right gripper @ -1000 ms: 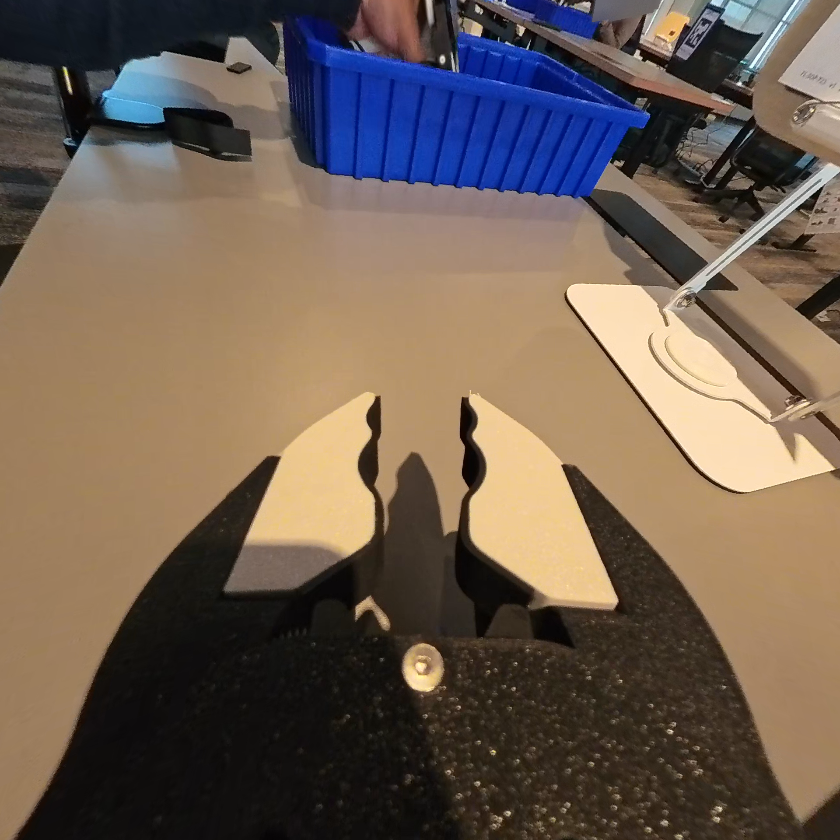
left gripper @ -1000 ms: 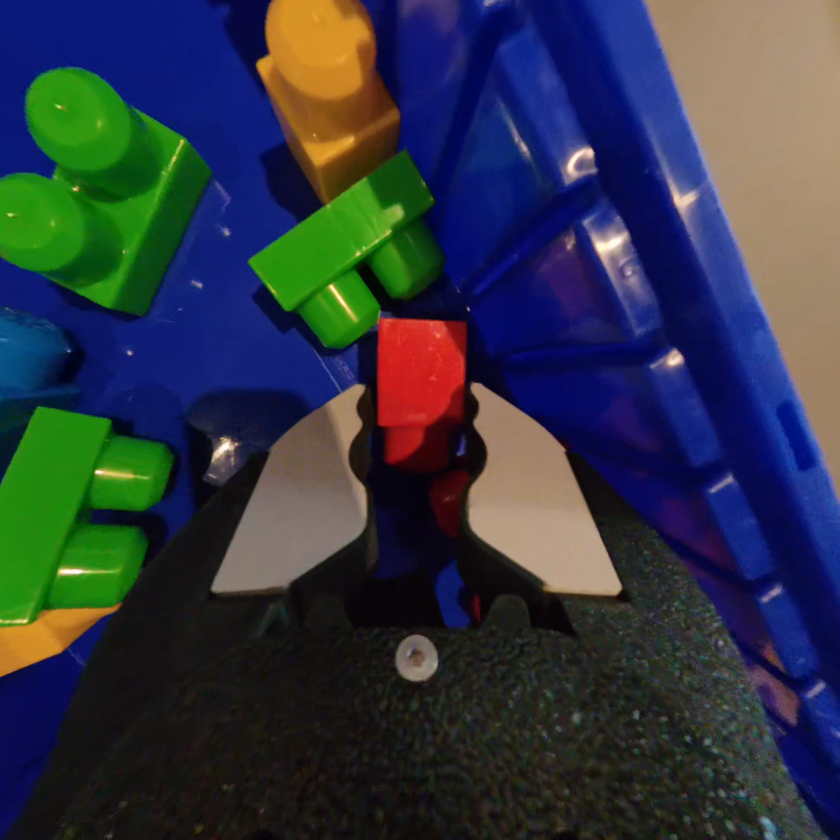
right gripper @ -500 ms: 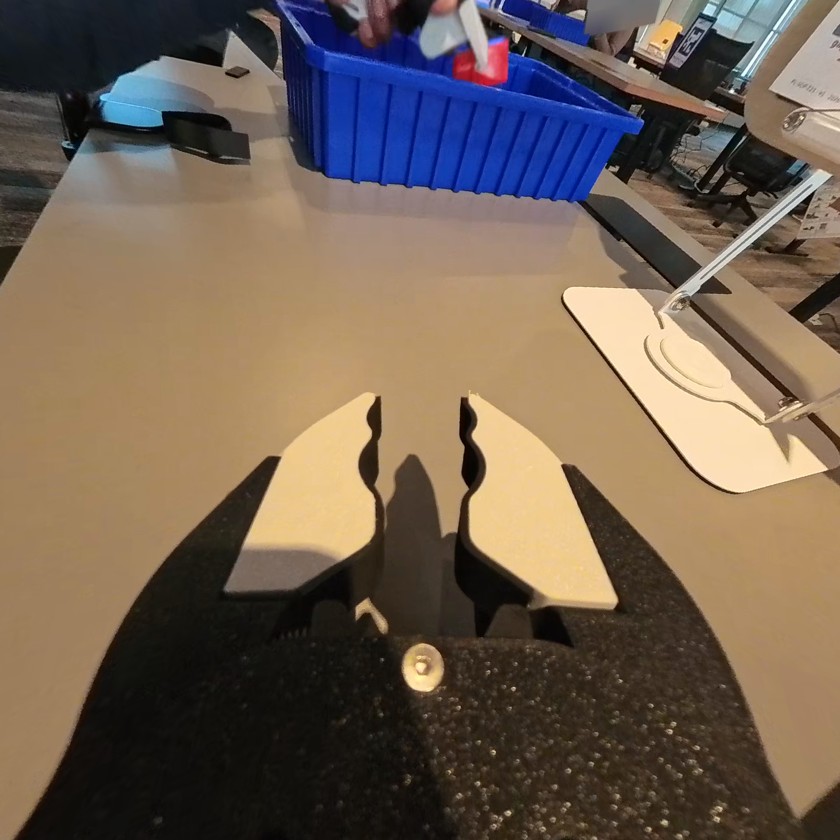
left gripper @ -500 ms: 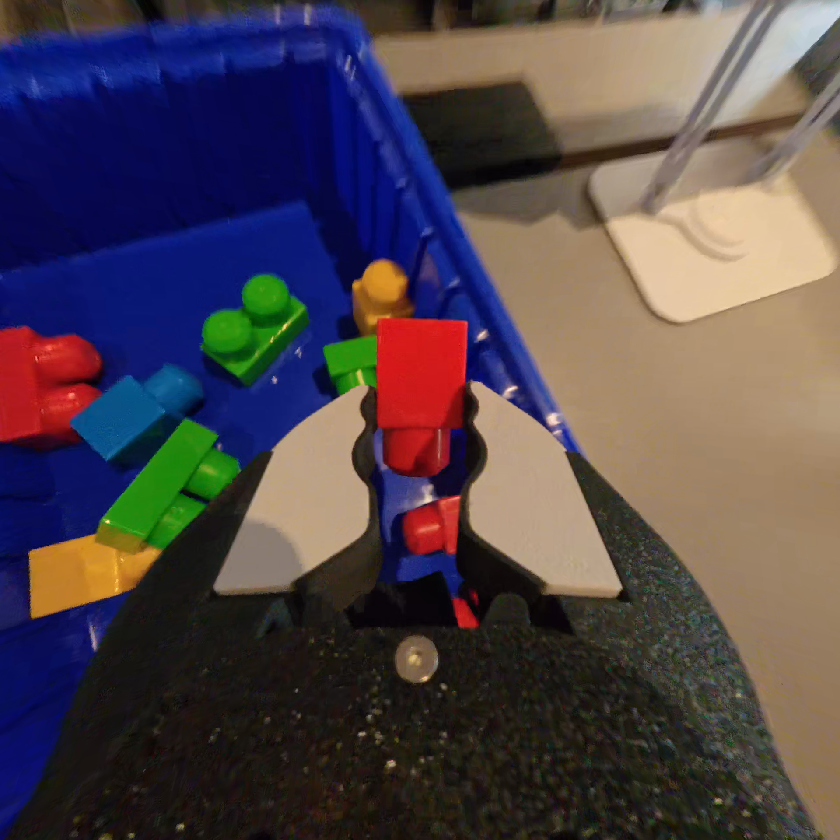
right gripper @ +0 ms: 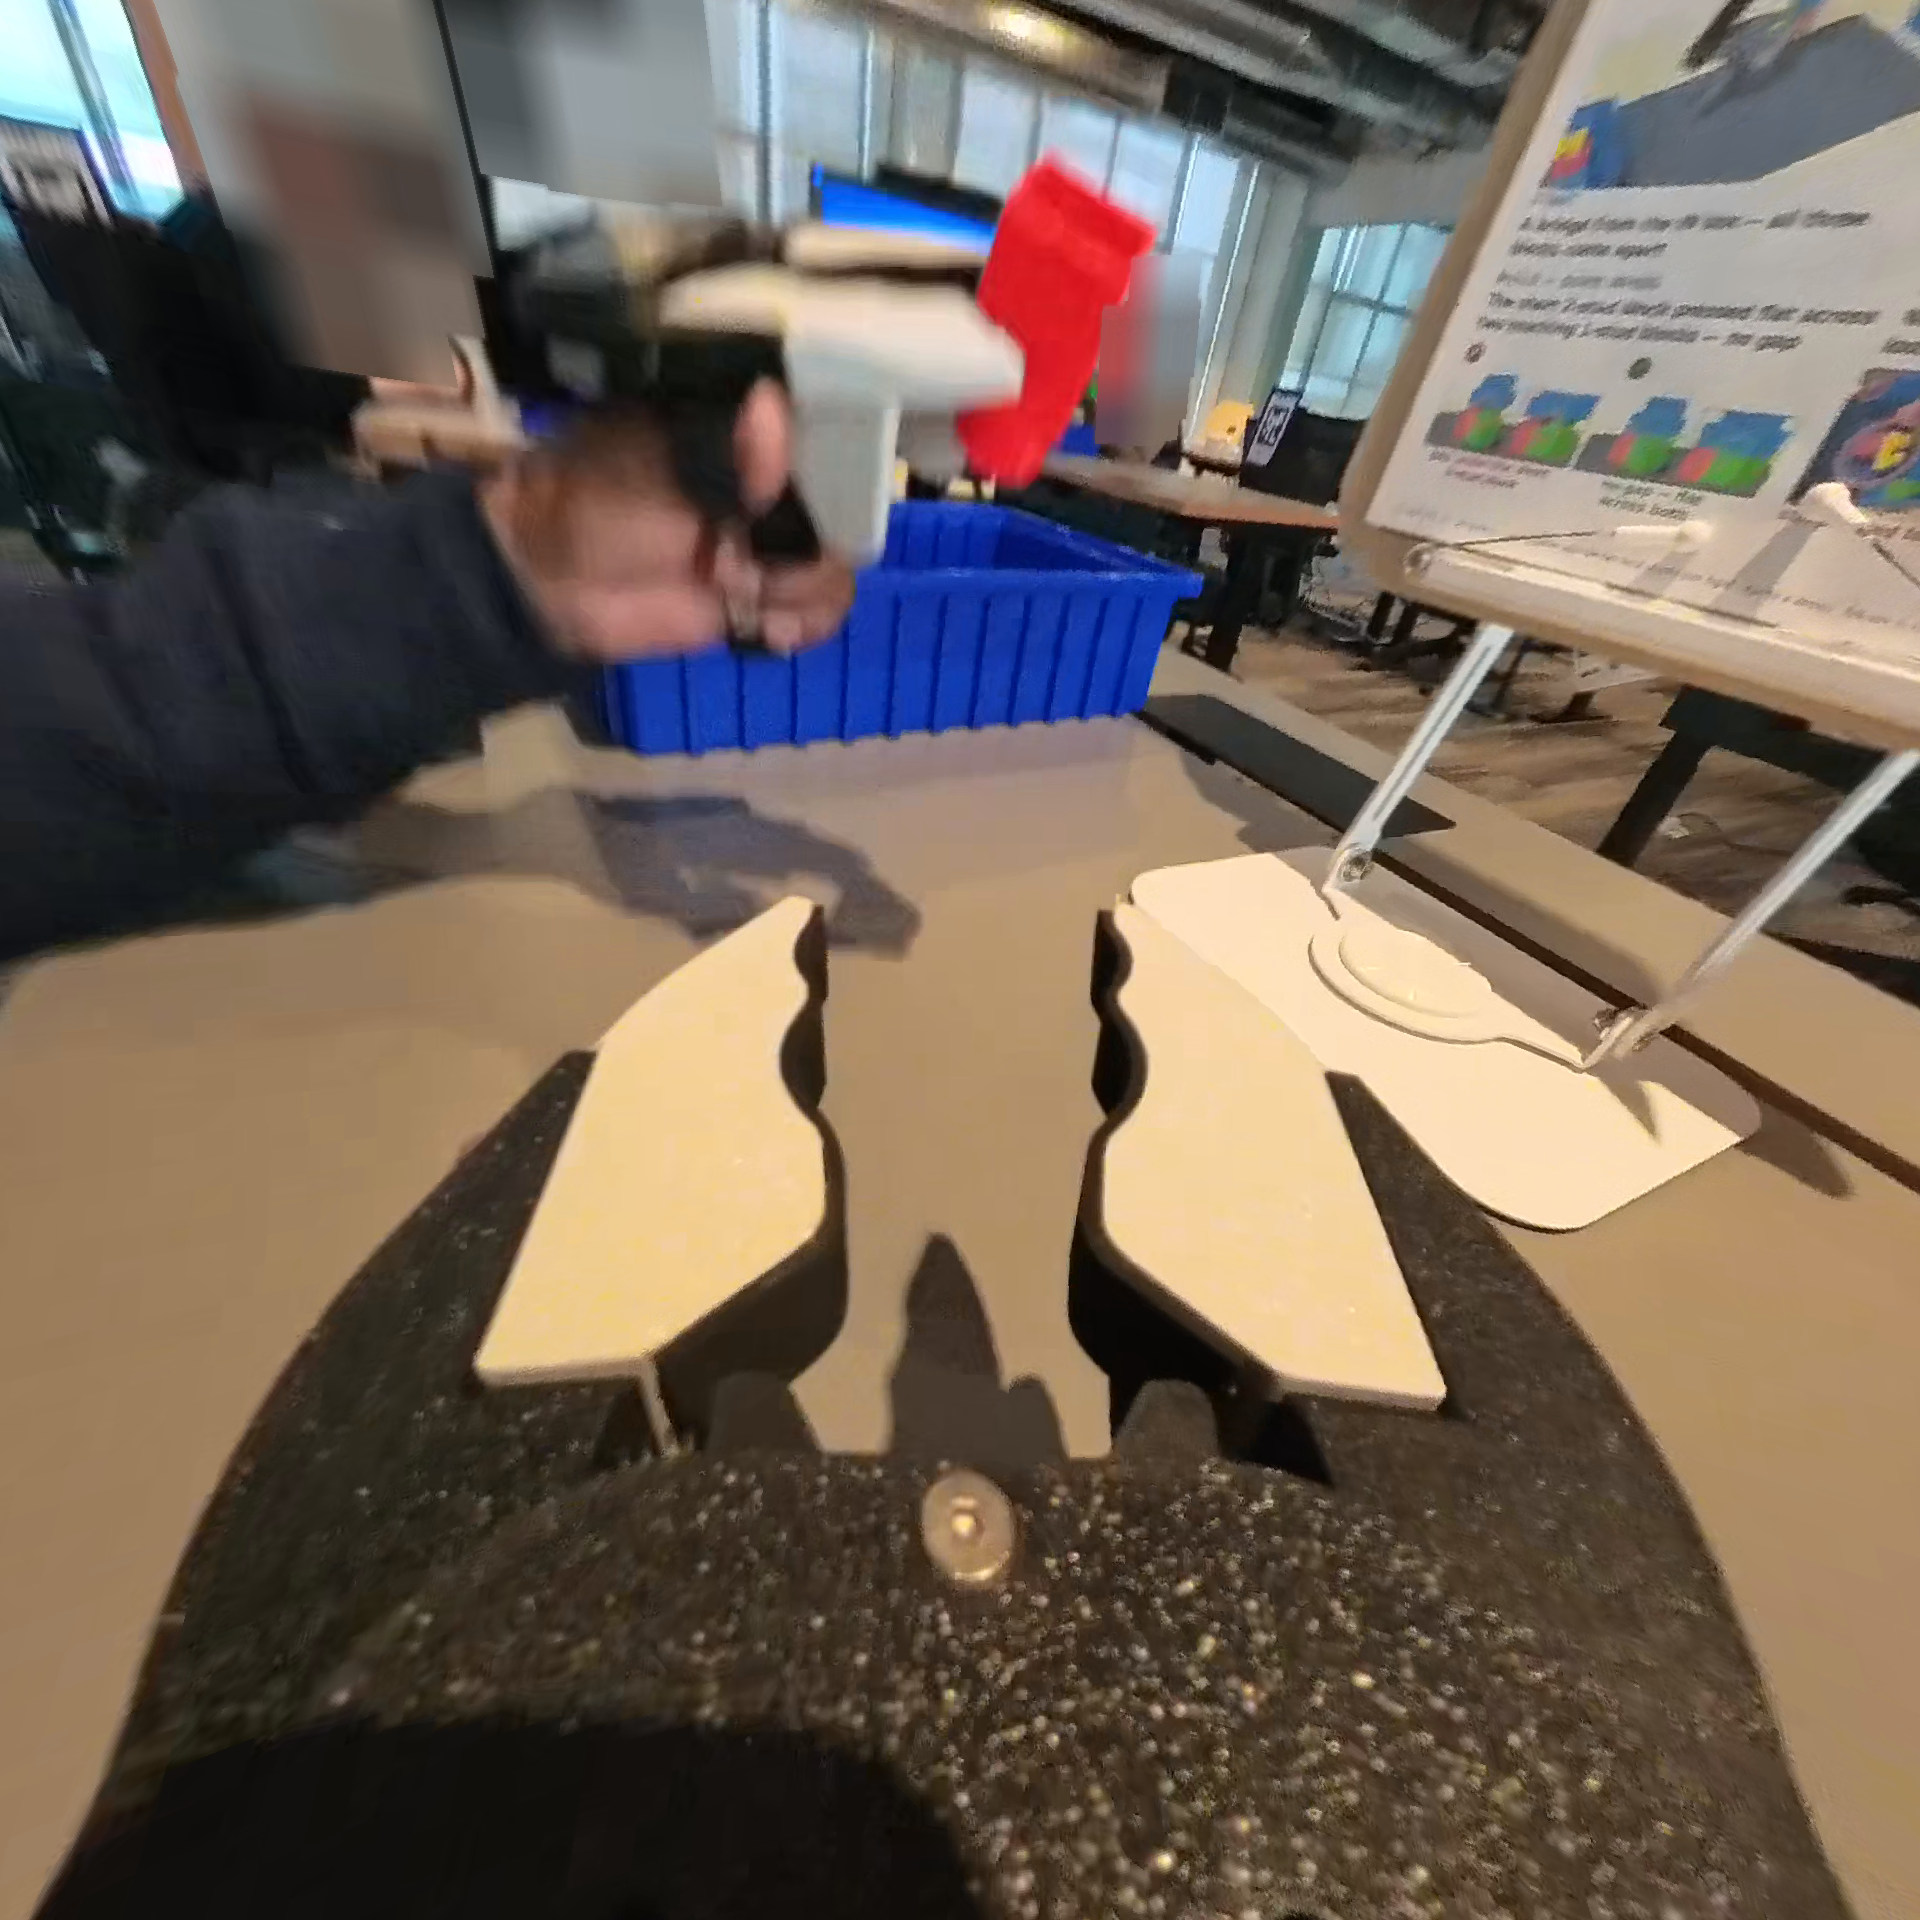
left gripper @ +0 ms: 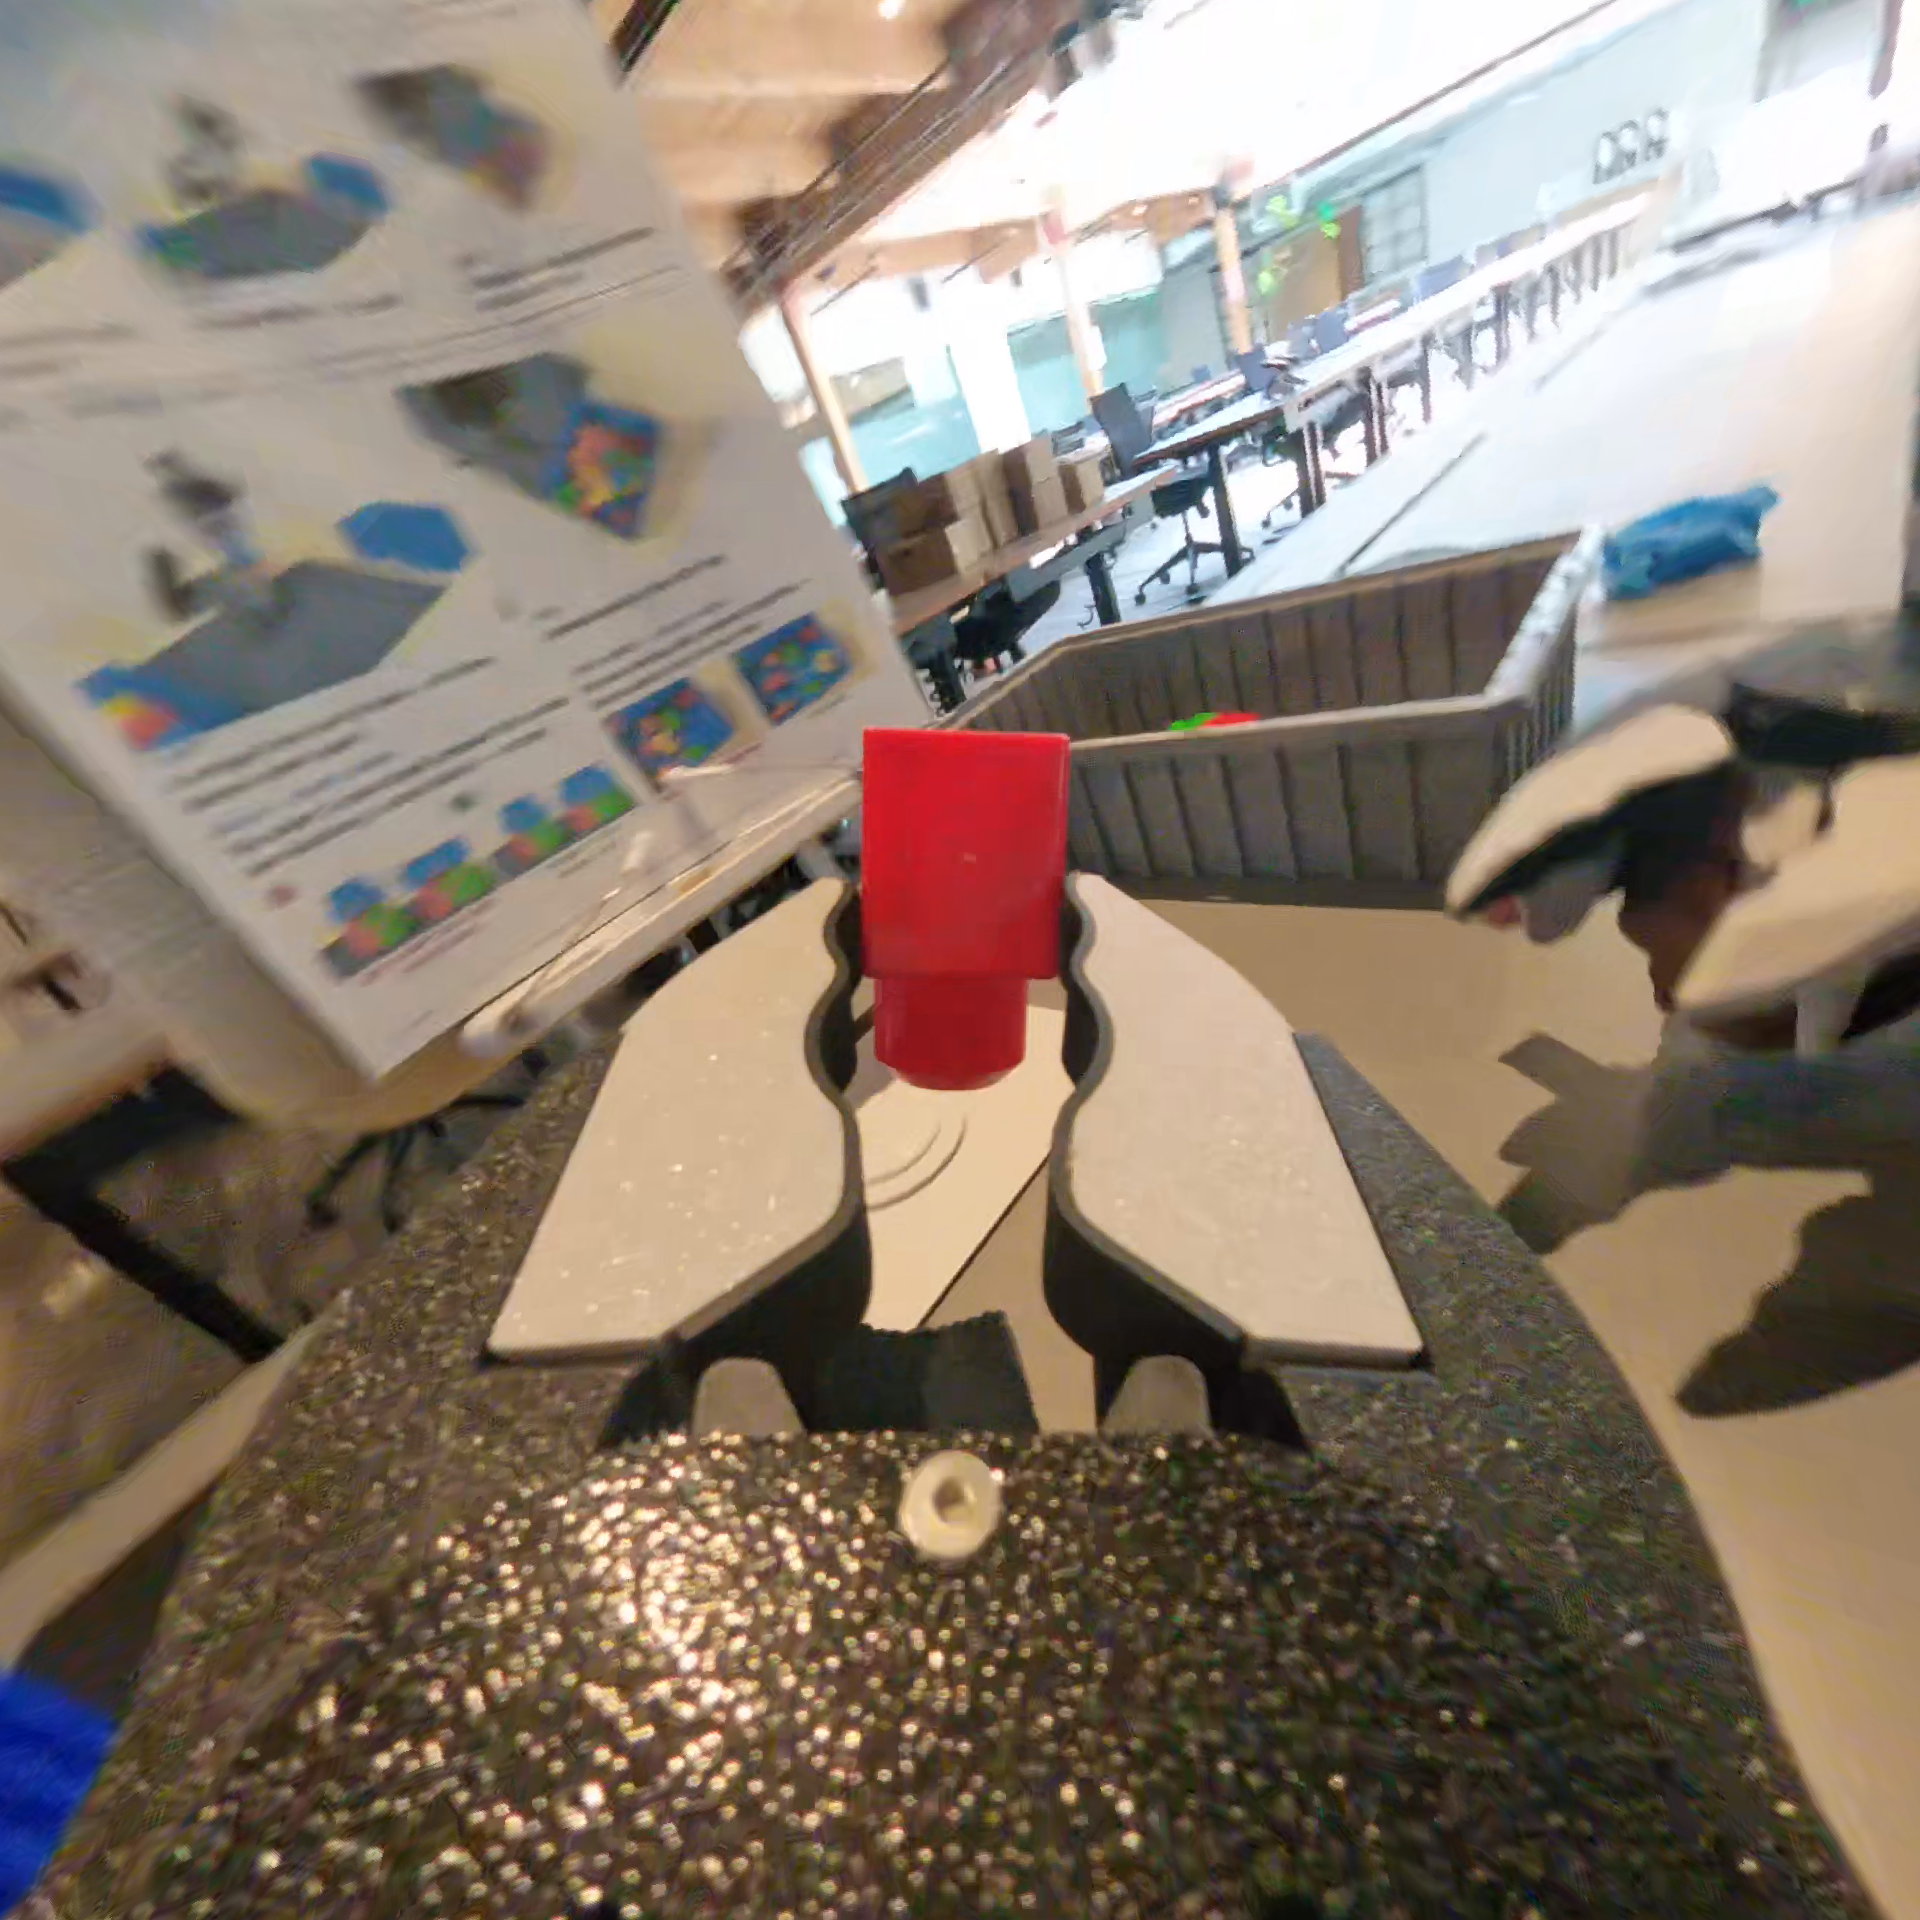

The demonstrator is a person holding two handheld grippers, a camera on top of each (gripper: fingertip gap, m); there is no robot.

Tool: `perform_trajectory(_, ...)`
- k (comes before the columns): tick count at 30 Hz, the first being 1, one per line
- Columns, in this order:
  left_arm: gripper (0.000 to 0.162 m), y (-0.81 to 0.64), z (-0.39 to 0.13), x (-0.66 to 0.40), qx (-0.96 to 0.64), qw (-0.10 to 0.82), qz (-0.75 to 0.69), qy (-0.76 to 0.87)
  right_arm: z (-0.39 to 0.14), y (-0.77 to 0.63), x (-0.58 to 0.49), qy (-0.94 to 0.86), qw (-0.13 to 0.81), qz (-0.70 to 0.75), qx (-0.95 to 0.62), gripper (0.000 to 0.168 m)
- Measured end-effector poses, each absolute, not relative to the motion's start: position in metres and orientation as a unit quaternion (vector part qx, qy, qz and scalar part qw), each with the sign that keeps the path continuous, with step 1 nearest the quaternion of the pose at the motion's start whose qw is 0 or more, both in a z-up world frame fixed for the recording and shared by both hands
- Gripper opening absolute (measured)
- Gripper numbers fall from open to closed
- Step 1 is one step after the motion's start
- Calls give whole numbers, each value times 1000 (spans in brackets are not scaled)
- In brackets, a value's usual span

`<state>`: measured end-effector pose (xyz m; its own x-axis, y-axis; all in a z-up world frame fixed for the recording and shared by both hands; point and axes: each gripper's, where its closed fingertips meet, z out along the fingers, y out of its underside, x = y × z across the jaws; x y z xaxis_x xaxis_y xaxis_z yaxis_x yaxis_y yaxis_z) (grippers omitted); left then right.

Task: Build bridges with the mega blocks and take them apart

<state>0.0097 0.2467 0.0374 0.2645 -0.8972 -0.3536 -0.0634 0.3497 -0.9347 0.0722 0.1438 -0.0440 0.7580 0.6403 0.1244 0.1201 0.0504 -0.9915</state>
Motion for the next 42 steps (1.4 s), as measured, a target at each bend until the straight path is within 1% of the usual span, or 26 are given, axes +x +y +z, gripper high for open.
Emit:
perform_trajectory(1,36,234,25,24,-451,647,-306,533,-40,144,75,-273,668,212,-659,50)
perform_trajectory(5,36,204,-14,57,-391,656,-193,616,-35,147,92,-215,657,281,-665,63)
perform_trajectory(7,36,192,-29,65,-364,650,-172,645,-33,147,100,-189,646,326,-664,69)
perform_trajectory(10,36,184,-47,72,-323,649,-111,680,-32,148,108,-161,629,375,-662,73)
perform_trajectory(12,36,182,-52,74,-308,651,-77,690,-36,148,107,-169,617,374,-672,75)
perform_trajectory(20,36,166,-62,83,-266,649,-44,711,-56,149,85,-232,597,312,-701,74)
perform_trajectory(30,36,163,-60,85,-278,656,-71,698,-48,149,93,-235,637,283,-677,66)
perform_trajectory(42,36,150,-61,99,-264,660,-69,700,-51,149,103,-240,642,254,-683,61)
